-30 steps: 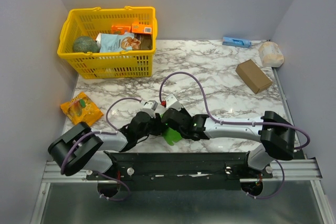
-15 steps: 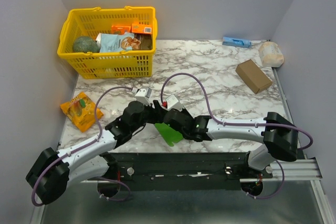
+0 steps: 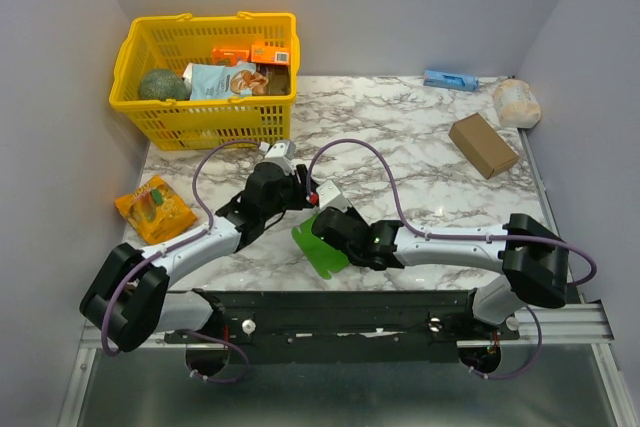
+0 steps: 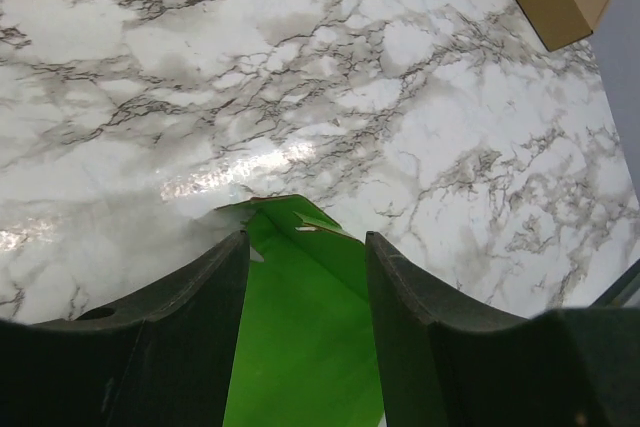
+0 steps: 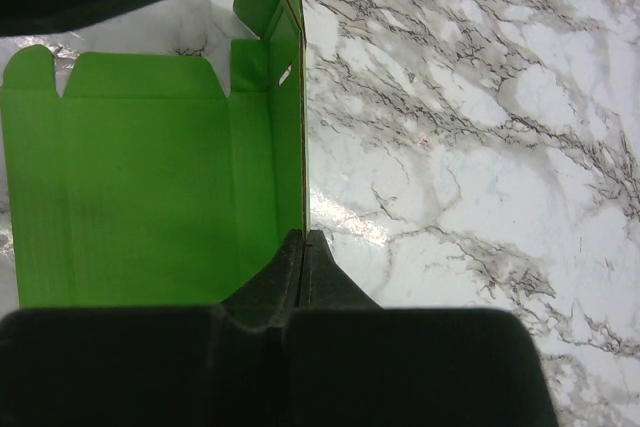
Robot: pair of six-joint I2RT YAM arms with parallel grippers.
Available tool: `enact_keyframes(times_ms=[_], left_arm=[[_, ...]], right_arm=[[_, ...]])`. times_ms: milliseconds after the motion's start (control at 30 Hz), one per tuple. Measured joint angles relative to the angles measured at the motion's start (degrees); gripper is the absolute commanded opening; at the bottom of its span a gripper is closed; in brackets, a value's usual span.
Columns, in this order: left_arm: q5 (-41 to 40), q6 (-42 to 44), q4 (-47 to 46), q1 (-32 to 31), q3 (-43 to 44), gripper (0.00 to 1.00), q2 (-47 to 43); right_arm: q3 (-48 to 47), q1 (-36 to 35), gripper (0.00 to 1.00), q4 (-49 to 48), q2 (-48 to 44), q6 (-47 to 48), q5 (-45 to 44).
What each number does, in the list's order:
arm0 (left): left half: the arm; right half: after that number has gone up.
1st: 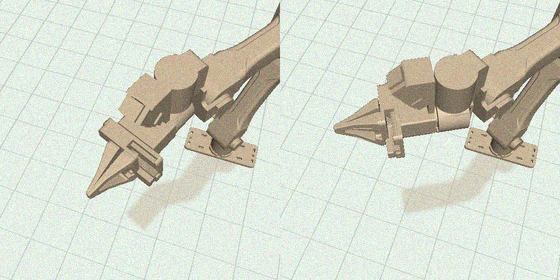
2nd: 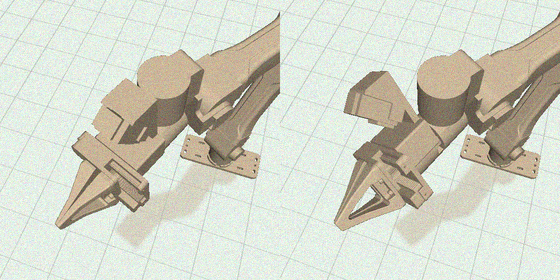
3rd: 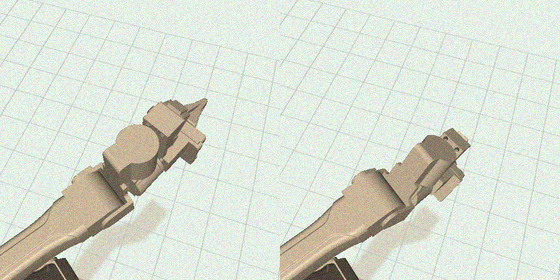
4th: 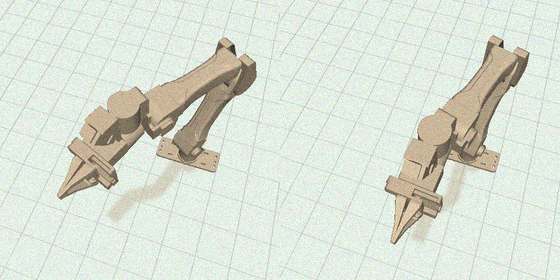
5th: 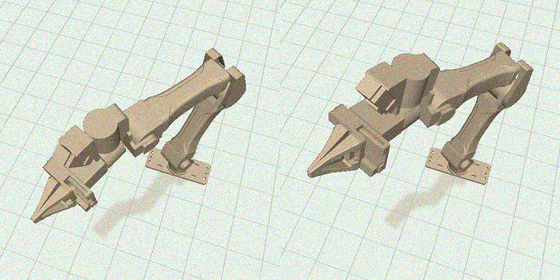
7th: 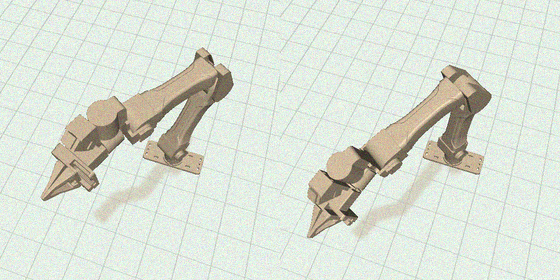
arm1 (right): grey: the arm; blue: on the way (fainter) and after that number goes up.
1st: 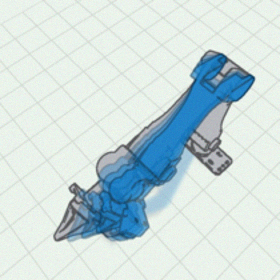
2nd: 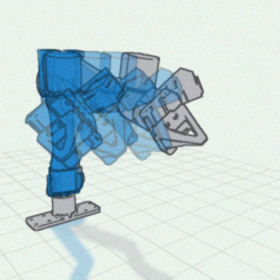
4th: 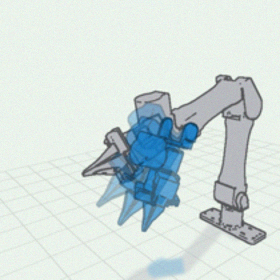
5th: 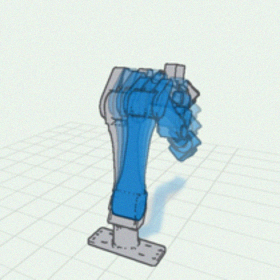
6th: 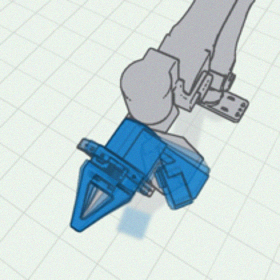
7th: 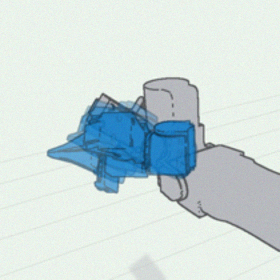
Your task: Fold the paper box
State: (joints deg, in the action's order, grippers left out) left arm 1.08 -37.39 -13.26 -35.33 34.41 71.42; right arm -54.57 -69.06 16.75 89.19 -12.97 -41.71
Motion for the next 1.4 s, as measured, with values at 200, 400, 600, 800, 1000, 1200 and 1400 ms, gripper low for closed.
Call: enact_keyframes(times_ms=[200,400,600,800,1000,1200,1400], left_arm=[[3.0,0.2,-3.1,0.0,1.4,0.56,3.0],[6.0,0.4,-5.6,0.0,1.9,0.52,6.3],[8.7,1.0,-6.0,0.0,2.0,0.52,7.8],[9.4,1.2,-6.9,-0.1,2.0,0.49,7.8],[9.7,0.9,-7.3,-0.8,1.5,0.47,8.4],[9.9,0.1,-7.3,-2.1,0.2,0.47,8.1],[10.4,-0.4,-7.5,-2.4,0.0,0.47,8.1]], right_arm=[[0.0,0.0,0.0,0.0,-0.1,0.0,0.0],[0.0,0.0,0.01,0.0,-0.1,0.0,0.0],[0.0,0.0,0.0,0.0,-0.1,0.0,0.0],[0.0,0.0,0.01,0.0,-0.1,0.0,0.0],[0.0,0.0,0.01,0.9,-0.1,-0.1,-0.2],[0.0,0.1,0.0,1.4,0.0,0.0,-0.9],[0.0,0.1,0.01,1.4,0.1,0.0,-1.0]])
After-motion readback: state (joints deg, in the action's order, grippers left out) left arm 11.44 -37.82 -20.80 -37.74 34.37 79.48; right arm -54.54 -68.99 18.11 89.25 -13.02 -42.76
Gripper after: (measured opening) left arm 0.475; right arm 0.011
